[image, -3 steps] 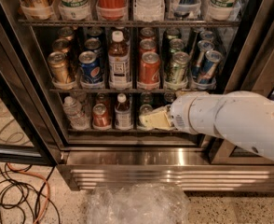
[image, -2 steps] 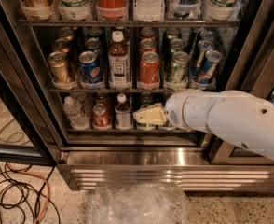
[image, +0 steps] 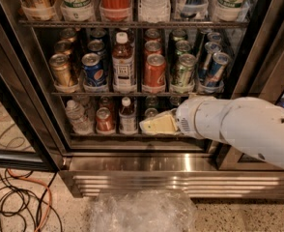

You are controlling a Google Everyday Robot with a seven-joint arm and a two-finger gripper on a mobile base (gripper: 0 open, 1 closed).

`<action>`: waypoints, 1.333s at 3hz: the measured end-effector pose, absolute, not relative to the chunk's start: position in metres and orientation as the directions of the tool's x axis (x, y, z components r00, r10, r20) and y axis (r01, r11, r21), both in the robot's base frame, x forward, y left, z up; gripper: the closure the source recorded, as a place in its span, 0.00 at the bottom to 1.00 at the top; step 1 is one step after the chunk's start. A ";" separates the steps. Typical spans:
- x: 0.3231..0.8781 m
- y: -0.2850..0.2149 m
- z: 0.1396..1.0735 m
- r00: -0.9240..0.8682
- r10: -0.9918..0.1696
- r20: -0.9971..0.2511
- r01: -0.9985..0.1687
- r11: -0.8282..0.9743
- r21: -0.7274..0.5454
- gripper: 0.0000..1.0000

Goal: Pick coke can from middle shelf of fridge

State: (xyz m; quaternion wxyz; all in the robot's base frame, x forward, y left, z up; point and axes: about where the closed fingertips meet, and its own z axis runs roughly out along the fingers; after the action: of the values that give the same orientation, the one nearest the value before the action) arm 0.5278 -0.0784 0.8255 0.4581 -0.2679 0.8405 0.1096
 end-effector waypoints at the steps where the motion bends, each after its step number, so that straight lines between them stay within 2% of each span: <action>1: 0.537 -0.067 0.820 -0.430 -0.333 -0.839 -0.553 0.832 -0.047 0.03; 2: 0.554 -0.054 0.820 -0.407 -0.313 -0.858 -0.554 0.831 -0.041 0.06; 3: 0.570 -0.032 0.824 -0.375 -0.295 -0.879 -0.569 0.822 -0.033 0.00; 4: 0.588 -0.018 0.833 -0.329 -0.290 -0.898 -0.576 0.816 -0.053 0.01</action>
Offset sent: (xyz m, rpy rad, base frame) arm 0.0514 0.0442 -0.0093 0.0798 -0.0597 0.0047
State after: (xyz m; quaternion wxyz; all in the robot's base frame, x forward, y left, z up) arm 0.5878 -0.0181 0.8330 0.5126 -0.2695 0.8033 0.1392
